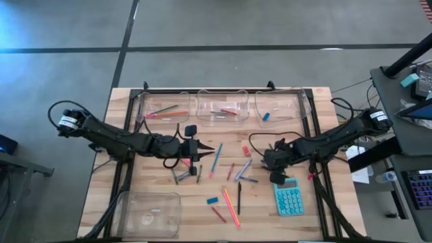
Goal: Sort crayons/erasers/pens/pencils in bins
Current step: Put the black pen into the bottom transparent bin
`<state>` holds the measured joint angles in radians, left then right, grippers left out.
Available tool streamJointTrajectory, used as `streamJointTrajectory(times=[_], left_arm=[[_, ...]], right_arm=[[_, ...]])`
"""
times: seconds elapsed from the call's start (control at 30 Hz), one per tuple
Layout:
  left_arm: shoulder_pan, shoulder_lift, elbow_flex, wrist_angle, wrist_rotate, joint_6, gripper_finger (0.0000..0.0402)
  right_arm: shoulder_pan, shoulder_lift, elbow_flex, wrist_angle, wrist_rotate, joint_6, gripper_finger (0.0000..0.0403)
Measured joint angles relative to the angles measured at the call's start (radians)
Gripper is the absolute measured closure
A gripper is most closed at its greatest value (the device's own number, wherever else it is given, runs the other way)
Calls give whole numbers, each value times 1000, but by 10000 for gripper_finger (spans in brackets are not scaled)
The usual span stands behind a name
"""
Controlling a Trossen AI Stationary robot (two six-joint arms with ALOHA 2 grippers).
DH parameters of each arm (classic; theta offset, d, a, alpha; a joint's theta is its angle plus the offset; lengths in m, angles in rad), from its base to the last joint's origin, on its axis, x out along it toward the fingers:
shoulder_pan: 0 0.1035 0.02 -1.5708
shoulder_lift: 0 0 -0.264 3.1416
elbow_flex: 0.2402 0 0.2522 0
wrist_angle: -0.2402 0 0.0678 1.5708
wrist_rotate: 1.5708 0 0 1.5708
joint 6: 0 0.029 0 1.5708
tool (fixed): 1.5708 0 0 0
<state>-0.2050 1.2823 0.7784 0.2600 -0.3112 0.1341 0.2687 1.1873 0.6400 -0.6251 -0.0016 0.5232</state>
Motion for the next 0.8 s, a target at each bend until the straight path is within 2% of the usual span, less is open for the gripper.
streamJointTrajectory(times=[0.3,0.63,0.8], left_arm=[[0,0,0,0,0,0,371],[1,46,1,2,0,2,371],[2,59,5,14,0,3,371]], right_arm=[[9,38,-5,35,-80,0,360],[10,151,-1,80,-89,-18,279],[10,163,-4,95,-65,-19,266]])
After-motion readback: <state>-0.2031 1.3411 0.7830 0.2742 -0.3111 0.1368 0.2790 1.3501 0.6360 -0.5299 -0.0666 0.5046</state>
